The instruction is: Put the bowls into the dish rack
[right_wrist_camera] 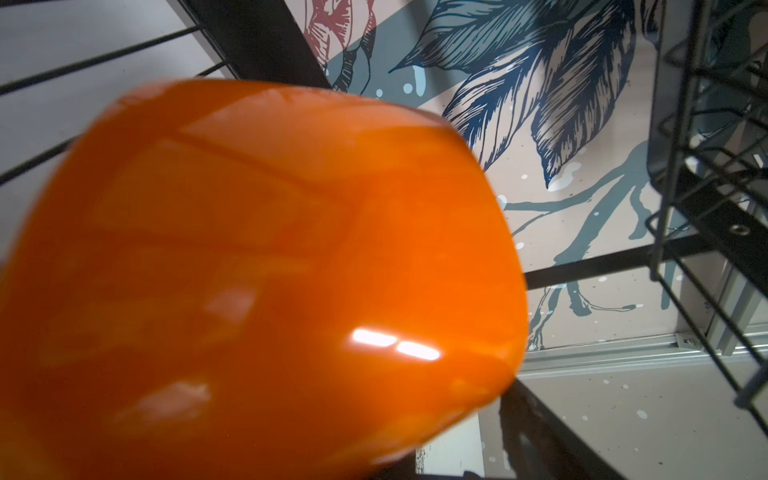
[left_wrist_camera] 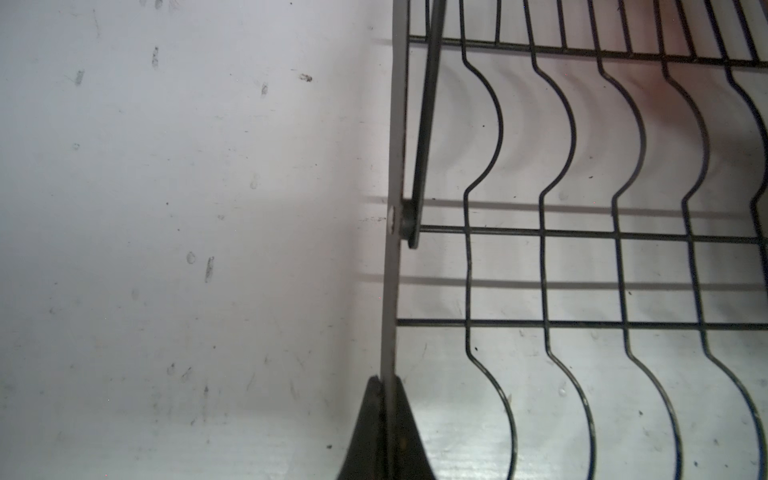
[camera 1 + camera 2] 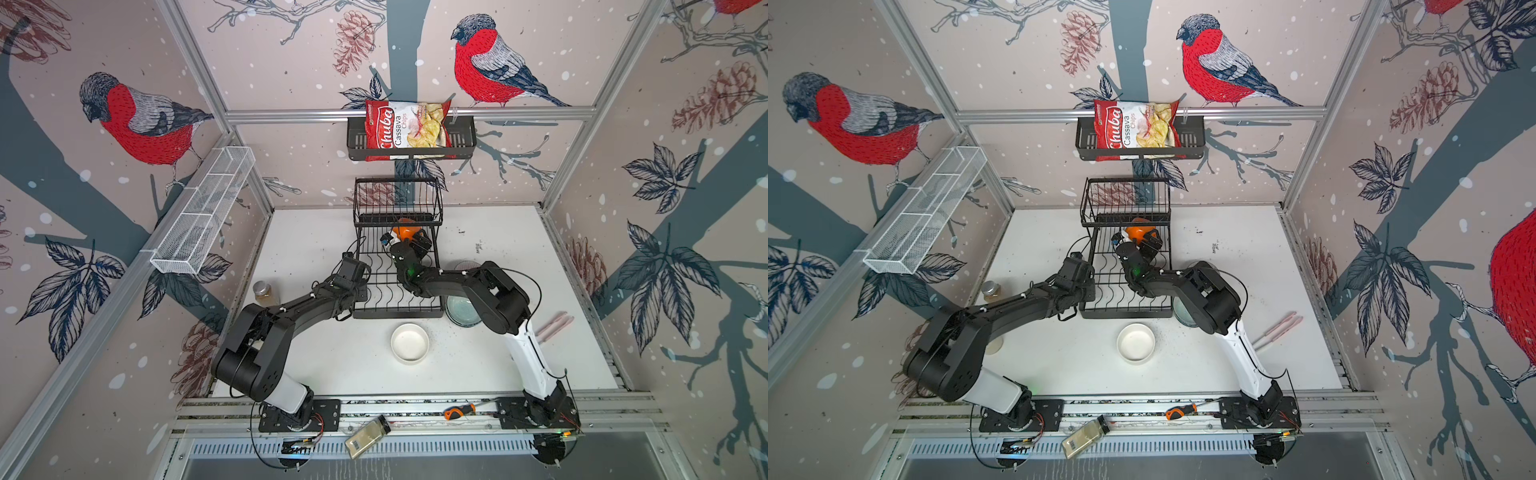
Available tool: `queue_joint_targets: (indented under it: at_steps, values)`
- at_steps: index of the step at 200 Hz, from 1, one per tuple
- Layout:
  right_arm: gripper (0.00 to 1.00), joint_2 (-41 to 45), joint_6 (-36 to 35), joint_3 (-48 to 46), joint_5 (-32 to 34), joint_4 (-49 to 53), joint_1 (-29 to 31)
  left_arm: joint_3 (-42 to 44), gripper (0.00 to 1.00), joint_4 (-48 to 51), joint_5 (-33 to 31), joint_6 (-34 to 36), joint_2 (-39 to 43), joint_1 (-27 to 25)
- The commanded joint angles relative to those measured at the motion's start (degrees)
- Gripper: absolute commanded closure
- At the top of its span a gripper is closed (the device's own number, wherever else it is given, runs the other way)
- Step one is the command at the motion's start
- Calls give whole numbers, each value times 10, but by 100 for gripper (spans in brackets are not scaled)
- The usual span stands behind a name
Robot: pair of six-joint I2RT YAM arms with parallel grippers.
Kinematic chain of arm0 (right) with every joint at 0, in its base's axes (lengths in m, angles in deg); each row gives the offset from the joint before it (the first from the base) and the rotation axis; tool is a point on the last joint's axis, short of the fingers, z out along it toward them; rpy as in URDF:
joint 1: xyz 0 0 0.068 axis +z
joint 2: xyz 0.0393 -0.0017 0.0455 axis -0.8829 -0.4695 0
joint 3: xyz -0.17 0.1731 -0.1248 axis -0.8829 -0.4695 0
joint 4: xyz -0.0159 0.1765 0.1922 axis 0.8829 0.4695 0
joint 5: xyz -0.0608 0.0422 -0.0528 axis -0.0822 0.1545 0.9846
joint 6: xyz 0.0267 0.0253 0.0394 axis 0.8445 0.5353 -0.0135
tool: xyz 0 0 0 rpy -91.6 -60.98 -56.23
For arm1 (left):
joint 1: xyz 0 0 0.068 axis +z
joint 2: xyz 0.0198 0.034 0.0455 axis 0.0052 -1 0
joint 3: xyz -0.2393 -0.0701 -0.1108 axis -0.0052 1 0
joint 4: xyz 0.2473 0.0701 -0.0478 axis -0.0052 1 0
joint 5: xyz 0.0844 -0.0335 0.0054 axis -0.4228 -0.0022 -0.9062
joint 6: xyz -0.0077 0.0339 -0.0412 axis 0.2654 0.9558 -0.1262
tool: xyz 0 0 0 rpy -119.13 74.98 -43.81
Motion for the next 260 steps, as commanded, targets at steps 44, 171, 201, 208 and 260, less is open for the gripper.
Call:
queue_joint_targets:
  at_steps: [44, 171, 201, 208, 260]
  values:
    - [3, 19, 53, -2, -26, 41, 11, 8, 100, 59, 21, -26, -7, 1]
    - [0, 61, 120, -34, -81, 113, 17, 9, 100, 56, 21, -23, -7, 1]
    - [0, 75, 130, -47, -91, 118, 23, 11, 100, 56, 21, -24, -7, 2]
    - [1, 77, 132, -50, -93, 118, 25, 11, 100, 55, 21, -24, -7, 1]
    - [0, 92, 147, -62, -115, 124, 29, 11, 100, 54, 21, -23, -10, 2]
